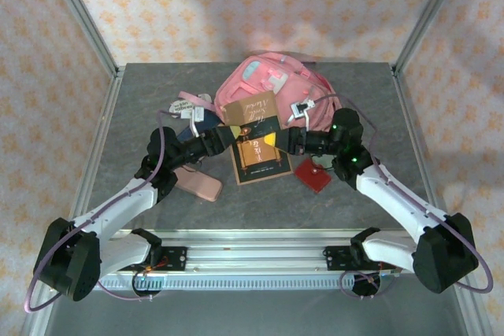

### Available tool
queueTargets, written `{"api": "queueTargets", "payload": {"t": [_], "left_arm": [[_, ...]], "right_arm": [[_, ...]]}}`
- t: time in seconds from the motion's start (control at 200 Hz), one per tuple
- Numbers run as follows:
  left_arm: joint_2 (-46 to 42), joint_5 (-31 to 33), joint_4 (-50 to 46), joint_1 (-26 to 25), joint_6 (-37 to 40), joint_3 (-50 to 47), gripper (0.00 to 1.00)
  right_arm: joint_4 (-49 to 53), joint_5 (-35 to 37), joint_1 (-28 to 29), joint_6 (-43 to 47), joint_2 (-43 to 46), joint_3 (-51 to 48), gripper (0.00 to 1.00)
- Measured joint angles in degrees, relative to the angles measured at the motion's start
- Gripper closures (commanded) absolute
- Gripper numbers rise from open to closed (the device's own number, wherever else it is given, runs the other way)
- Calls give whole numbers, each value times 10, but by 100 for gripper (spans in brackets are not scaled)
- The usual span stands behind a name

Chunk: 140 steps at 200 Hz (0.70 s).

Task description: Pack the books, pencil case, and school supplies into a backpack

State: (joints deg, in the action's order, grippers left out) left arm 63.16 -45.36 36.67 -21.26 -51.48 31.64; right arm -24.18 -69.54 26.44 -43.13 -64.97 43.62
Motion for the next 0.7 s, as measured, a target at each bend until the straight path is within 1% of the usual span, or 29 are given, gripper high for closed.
{"api": "queueTargets", "payload": {"t": [0.1,0.14,0.18,0.285,0.39,0.415,0.44,0.471,0.491,0.496,0.501,0.511,0.516,0.521,0.556,0.576,0.636,0.701], "left_arm": [[0,-21,38,0,-21,-1,9],[1,-30,63,0,-35,-3,12],[3,-39,85,0,-45,-4,18],[10,-62,125,0,-70,-7,48],[13,-76,140,0,-86,-11,86],[14,-78,141,0,-89,-11,94],[14,-78,141,1,-91,-12,100],[14,-79,140,3,-92,-13,100],[14,-80,138,3,-89,-13,100],[14,-80,139,4,-91,-14,100],[14,-80,138,4,-92,-14,100],[14,-80,137,4,-89,-14,100],[14,-80,137,4,-88,-14,100],[14,-80,137,4,-90,-14,100],[15,-76,137,4,-92,-14,100],[15,-74,136,4,-91,-14,100],[17,-66,136,4,-94,-14,100],[19,-48,139,4,-105,-18,100]], "right_arm": [[-11,-12,0,-3,0,0,100],[-9,-15,0,-2,0,0,100],[-6,-16,0,0,-1,0,100],[-3,-19,-2,5,-12,0,100],[5,-22,-9,10,-29,2,100],[9,-23,-11,12,-33,3,98],[11,-23,-12,14,-38,5,95],[14,-25,-14,17,-42,7,90],[17,-26,-15,20,-46,8,84],[17,-26,-15,20,-47,9,80],[17,-27,-15,21,-48,9,80],[19,-27,-15,21,-49,10,77],[19,-28,-15,21,-50,11,73],[19,-28,-15,21,-51,11,73],[23,-27,-15,23,-55,14,63],[25,-24,-15,22,-57,16,59],[28,-15,-17,23,-60,20,52],[23,-4,-20,22,-60,21,49]]}}
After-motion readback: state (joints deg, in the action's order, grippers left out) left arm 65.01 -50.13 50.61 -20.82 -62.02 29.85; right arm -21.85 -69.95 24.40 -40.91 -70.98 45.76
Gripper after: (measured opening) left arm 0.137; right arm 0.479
